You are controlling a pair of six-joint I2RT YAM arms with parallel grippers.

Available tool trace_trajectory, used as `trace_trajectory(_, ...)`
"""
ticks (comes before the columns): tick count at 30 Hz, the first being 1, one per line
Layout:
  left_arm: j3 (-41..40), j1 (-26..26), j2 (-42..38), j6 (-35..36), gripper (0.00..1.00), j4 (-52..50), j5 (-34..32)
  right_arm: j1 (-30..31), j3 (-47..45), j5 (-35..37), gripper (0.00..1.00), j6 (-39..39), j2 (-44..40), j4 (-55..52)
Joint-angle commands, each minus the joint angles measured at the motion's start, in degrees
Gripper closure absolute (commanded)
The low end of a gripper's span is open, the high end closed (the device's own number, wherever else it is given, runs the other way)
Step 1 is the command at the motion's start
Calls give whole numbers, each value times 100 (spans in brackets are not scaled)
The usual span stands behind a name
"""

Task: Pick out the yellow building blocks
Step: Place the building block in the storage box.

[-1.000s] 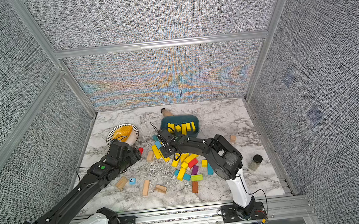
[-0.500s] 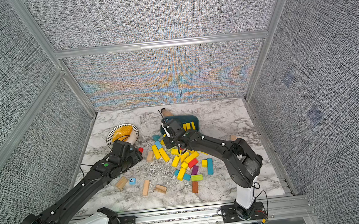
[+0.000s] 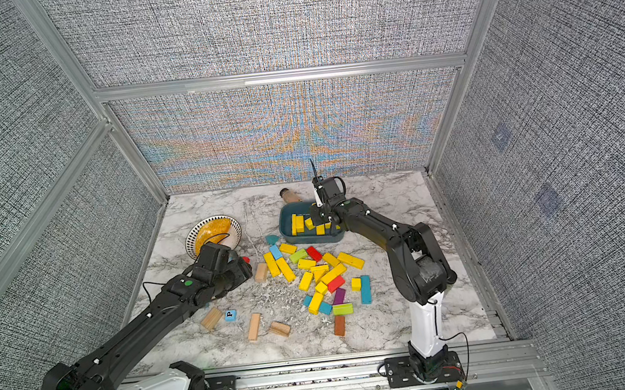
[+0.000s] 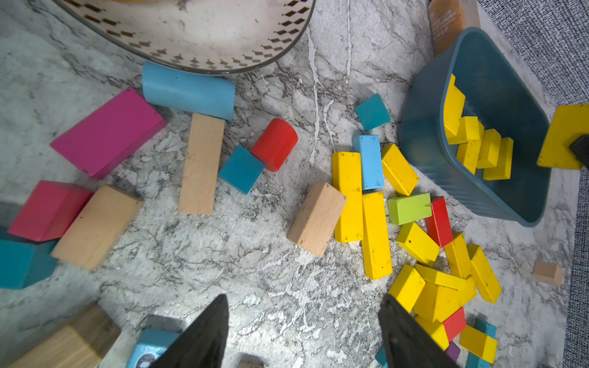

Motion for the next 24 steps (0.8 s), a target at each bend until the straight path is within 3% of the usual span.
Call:
trace_trajectory(1,39,-6,13,47,24,37,-11,2,255,-203,89,-67,146,-207)
trace_trajectory(15,55,-1,152,-28,24,201,97,533,358,-1426,89,1254,762,836)
trace_trajectory(24,14,-10,288,7,26,321,504,702,914,-994,88,1736,1501,854)
